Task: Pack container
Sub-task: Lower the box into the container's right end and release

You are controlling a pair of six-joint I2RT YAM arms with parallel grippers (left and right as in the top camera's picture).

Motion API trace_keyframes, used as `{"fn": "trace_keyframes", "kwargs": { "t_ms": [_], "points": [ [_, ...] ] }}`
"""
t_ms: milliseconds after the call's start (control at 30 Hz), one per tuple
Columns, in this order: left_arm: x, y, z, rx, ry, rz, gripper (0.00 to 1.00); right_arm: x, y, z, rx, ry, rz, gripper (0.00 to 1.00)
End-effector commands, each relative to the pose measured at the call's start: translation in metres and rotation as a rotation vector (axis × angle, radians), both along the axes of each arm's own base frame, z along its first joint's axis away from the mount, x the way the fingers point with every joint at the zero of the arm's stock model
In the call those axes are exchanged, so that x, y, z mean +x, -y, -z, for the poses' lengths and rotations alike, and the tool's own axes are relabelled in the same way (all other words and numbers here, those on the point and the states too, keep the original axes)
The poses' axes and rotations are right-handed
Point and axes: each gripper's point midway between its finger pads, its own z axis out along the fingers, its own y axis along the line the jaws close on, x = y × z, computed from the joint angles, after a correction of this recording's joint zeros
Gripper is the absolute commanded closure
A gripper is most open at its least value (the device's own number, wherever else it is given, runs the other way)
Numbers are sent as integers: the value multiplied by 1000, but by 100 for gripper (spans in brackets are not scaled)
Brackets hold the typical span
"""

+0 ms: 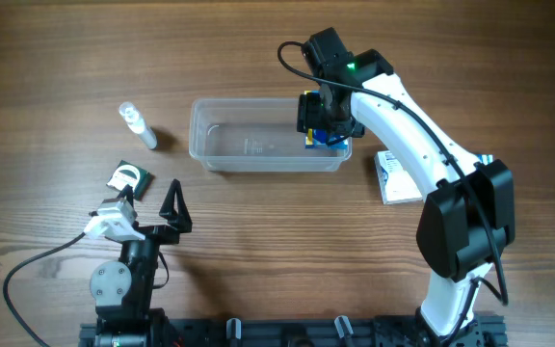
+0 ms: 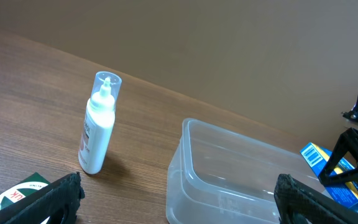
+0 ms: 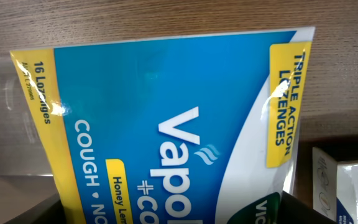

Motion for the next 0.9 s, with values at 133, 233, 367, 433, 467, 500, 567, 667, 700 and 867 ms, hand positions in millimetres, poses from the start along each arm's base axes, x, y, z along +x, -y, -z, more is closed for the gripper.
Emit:
{"fn": "trace_keyframes", "kwargs": {
  "t_ms": [133, 233, 367, 433, 467, 500, 567, 667, 700, 867],
  "points": [
    [0, -4, 2, 9, -3, -20, 0, -6, -5, 12, 6, -41, -24, 16],
    [0, -4, 2, 9, -3, -20, 0, -6, -5, 12, 6, -41, -24, 12],
    [0, -4, 2, 9, -3, -20, 0, -6, -5, 12, 6, -40, -24, 11],
    [0, -4, 2, 9, -3, -20, 0, -6, -5, 12, 6, -40, -25, 10],
    [0, -4, 2, 9, -3, -20, 0, -6, -5, 12, 5, -40, -29, 11],
    [0, -4, 3, 9, -4, -20, 0, -6, -5, 12, 5, -39, -33, 11],
    [0, -4, 3, 9, -4, -20, 0, -6, -5, 12, 2, -38, -50, 13],
    [0, -4, 3, 9, -4, -20, 0, -5, -5, 10, 0, -32, -70, 16],
    [0, -4, 3, 9, -4, -20, 0, -5, -5, 9, 0, -30, -75, 17],
    [0, -4, 3, 9, -4, -20, 0, -2, -4, -20, 1, 17, -102, 18]
  ]
}}
